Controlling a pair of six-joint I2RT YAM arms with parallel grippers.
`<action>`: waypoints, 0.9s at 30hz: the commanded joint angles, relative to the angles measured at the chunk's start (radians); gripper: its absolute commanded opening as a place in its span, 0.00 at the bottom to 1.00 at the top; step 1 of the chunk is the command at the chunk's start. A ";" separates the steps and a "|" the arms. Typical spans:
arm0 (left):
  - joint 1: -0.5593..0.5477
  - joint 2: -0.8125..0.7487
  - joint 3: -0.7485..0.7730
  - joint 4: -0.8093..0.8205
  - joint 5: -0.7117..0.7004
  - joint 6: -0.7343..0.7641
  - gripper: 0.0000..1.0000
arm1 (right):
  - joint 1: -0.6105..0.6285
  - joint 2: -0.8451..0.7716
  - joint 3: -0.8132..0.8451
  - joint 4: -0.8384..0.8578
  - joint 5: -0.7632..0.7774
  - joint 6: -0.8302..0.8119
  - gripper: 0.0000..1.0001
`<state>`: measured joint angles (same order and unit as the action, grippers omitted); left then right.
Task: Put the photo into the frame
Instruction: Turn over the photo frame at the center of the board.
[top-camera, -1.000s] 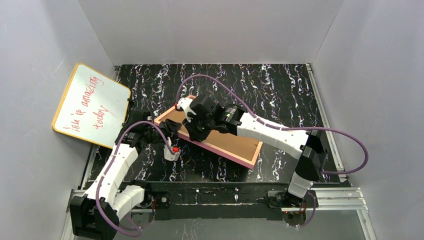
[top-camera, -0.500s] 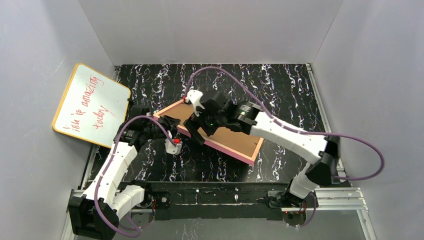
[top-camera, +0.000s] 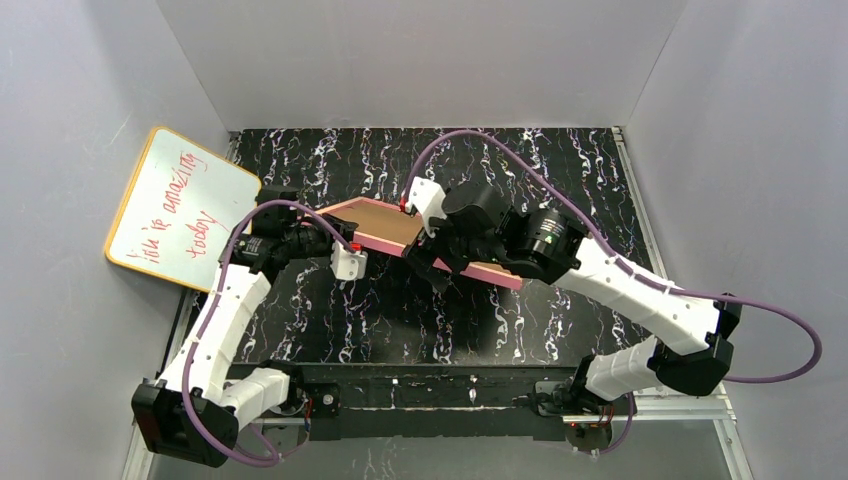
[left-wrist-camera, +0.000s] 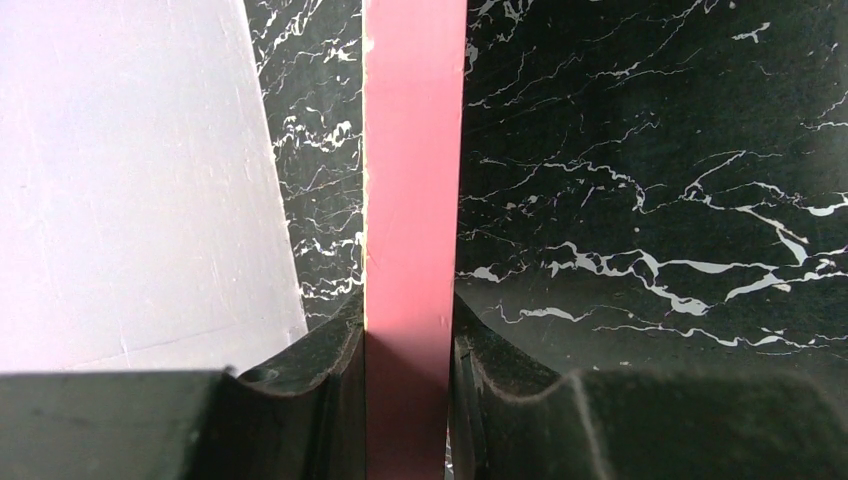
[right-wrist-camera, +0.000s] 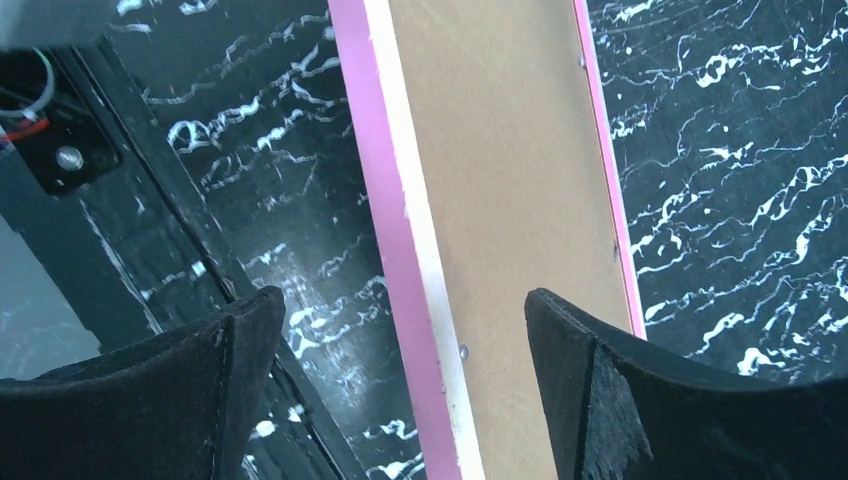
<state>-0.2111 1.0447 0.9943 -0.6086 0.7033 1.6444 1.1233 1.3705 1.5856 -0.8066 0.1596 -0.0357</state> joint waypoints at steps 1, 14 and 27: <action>0.004 -0.006 0.070 -0.035 0.040 -0.024 0.12 | 0.023 0.050 0.046 -0.090 0.040 -0.121 0.99; 0.004 -0.015 0.069 -0.034 0.038 -0.020 0.12 | 0.062 0.132 -0.025 -0.028 0.249 -0.236 0.84; 0.004 -0.021 0.061 0.037 0.044 -0.081 0.11 | 0.065 0.124 -0.078 0.068 0.314 -0.314 0.67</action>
<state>-0.2115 1.0546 1.0164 -0.6228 0.6949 1.6127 1.1854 1.5009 1.5272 -0.8005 0.4473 -0.3168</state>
